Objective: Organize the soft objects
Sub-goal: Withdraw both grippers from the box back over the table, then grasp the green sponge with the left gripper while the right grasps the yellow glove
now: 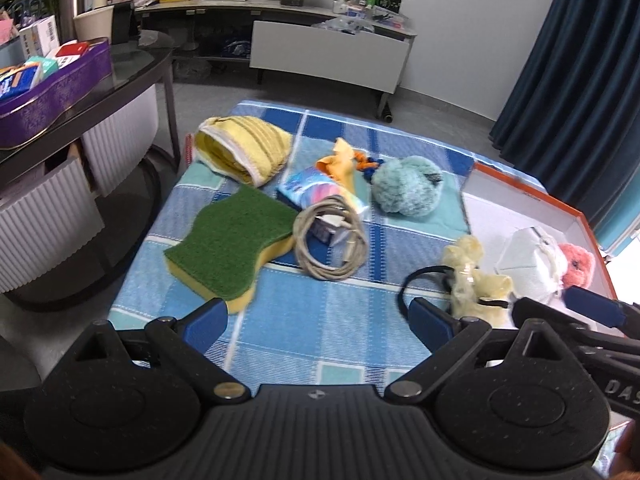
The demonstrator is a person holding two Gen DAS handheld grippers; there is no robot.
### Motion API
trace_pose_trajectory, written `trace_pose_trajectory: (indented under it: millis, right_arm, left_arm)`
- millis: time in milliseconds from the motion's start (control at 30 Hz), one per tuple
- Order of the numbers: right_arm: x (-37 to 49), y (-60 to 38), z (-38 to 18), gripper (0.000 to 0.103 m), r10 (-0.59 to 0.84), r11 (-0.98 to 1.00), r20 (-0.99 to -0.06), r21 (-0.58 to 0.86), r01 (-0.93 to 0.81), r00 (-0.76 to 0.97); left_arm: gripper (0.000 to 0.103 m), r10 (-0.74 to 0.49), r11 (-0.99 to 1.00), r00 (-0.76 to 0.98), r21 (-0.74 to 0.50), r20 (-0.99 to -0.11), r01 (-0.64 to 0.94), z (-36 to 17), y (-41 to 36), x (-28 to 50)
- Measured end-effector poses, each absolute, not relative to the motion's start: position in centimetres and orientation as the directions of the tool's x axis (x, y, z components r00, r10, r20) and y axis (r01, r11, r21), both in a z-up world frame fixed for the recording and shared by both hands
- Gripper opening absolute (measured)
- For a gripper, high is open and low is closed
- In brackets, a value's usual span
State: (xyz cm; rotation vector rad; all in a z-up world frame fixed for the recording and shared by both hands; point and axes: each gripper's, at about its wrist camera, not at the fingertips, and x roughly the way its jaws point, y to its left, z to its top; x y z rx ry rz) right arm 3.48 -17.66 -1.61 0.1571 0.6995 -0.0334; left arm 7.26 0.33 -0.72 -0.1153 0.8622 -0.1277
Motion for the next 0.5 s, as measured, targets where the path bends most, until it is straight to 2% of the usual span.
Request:
trace_pose_trajectory:
  millis: [233, 500]
  right_arm:
    - [3.6, -17.8, -1.9, 0.088, 0.022, 0.986, -0.650, 0.137, 0.089, 0.760]
    - [4.3, -17.2, -2.5, 0.088, 0.038, 0.987, -0.661, 0.144, 0.076, 0.750]
  left_arm:
    - [0.099, -0.093, 0.992, 0.643, -0.123, -0.760, -0.003, -1.5, 2.9, 8.6]
    - [0.099, -0.065, 0.996, 0.639, -0.091, -0.767, -0.007, -1.8, 4.1, 9.5]
